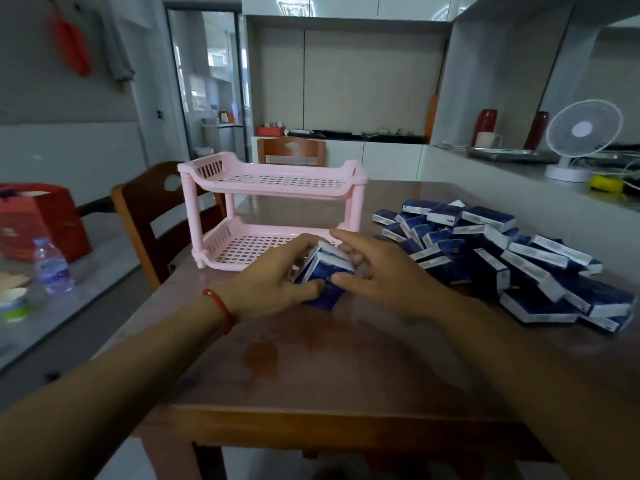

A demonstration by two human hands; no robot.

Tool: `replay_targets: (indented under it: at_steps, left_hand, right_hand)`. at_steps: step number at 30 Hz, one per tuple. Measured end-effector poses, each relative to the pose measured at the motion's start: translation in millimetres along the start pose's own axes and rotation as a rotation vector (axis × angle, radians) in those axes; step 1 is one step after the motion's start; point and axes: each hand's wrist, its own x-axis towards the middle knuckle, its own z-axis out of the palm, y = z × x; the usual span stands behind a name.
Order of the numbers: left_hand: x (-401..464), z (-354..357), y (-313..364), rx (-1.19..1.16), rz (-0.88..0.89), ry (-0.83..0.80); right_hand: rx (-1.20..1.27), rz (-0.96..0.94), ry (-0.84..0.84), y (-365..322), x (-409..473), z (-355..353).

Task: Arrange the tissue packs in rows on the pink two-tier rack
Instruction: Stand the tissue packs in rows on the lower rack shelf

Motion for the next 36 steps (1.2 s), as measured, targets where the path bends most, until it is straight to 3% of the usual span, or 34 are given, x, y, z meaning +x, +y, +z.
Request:
replay_targets:
  at_steps: [4, 8, 14, 20, 36]
  left_hand:
    - [-5.0, 5.3, -9.9, -0.095, -0.066, -0.003]
    - [-0.8, 2.2, -16.4, -0.221, -0.1, 0.124]
    - [36.5, -36.5, -26.8, -0.053, -0.16, 0.168]
    - [100.4, -30.7, -53.9, 0.226, -0.234, 0.009]
    - [140.1, -16.6, -96.0, 0.153, -0.22, -0.054]
  right_hand:
    - [0.211, 0.085, 0.094, 10.2, 3.6, 17.5]
    - [0.201, 0.109, 0.159, 18.0, -7.5, 21.7]
    - [0.136, 0.229, 0.517, 30.5, -3.9, 16.6]
    - [0.016, 0.269, 0.322, 39.8, 11.8, 31.2]
    - [0.015, 0.359, 0.252, 40.7, 15.7, 28.4]
